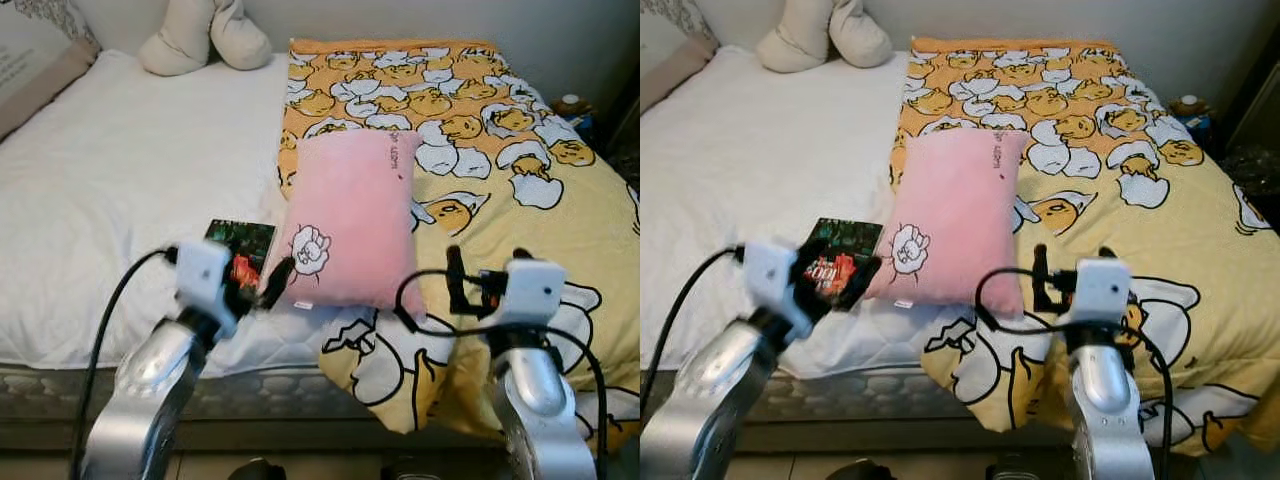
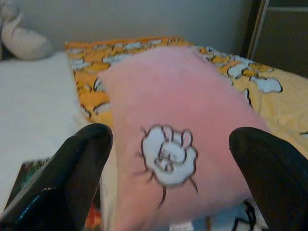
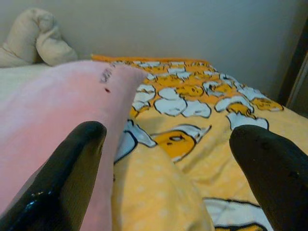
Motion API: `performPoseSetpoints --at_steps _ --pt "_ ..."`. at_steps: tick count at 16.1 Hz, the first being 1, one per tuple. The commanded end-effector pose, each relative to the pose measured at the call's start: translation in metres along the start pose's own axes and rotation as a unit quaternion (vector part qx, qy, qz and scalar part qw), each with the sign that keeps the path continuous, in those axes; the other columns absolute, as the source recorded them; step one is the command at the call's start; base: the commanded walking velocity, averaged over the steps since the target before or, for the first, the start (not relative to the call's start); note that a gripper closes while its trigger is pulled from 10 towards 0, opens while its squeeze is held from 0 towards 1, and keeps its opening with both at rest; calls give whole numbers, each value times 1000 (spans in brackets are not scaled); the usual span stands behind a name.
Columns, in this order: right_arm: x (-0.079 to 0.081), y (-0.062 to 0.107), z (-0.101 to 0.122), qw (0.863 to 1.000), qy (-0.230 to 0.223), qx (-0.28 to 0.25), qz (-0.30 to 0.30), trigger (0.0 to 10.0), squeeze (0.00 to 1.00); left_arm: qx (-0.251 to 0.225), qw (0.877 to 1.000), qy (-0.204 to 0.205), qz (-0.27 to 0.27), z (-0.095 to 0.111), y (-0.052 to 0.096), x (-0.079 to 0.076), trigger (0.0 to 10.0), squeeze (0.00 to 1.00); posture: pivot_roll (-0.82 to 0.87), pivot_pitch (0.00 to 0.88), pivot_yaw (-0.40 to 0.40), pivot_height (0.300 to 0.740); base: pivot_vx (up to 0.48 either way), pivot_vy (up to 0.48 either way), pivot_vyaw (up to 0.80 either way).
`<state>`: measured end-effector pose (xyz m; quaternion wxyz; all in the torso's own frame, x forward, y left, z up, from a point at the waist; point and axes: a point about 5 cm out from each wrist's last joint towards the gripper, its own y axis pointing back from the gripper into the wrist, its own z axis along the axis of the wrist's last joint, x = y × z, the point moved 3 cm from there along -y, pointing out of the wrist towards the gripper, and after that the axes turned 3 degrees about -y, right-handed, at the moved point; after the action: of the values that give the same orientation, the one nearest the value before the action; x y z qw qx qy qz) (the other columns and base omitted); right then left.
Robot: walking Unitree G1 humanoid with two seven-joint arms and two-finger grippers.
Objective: Clean up the room
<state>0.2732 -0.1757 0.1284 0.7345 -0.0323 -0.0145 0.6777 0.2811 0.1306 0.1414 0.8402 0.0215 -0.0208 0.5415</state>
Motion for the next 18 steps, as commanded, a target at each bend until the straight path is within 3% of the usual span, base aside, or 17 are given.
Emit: performPoseSetpoints --at_steps 1,4,5,7,10,13,14,16,17,18 --pt "-1 -13 1 1000 -4 -1 2 10000 0 9 1000 4 -3 -5 -18 3 10000 0 -131 0 41 703 0 0 0" --pt "-5 -35 1 1000 -25 2 -7 10000 0 29 999 38 0 -18 -54 21 10000 0 -149 0 64 703 0 0 0" --pt "-7 -37 0 999 -31 7 -8 10000 0 36 999 39 1 -20 -58 23 10000 0 -152 0 65 703 0 0 0" --pt "-16 -52 -17 997 -64 38 -25 10000 0 57 995 80 17 -33 -79 41 10000 0 -194 0 99 703 0 0 0" --pt "-19 -62 -31 992 -104 64 -36 10000 0 74 989 109 66 -49 -83 58 10000 0 -203 0 105 703 0 0 0" --pt "-22 -79 -57 973 -197 115 -40 10000 0 86 980 147 108 -60 -90 64 10000 0 -202 0 116 703 0 0 0" --pt "-20 -86 -59 973 -192 121 -37 10000 0 93 977 154 115 -64 -91 62 10000 0 -196 0 112 703 0 0 0" --pt "-24 -96 -36 988 -129 80 -40 10000 0 87 985 111 99 -61 -93 57 10000 0 -198 0 105 703 0 0 0" --pt "-30 -89 -25 993 -89 49 -58 10000 0 70 993 66 71 -57 -89 53 10000 0 -194 0 98 703 0 0 0" --pt "-28 -70 -10 997 -51 9 -54 10000 0 30 999 27 31 -47 -78 44 10000 0 -188 0 99 703 0 0 0"
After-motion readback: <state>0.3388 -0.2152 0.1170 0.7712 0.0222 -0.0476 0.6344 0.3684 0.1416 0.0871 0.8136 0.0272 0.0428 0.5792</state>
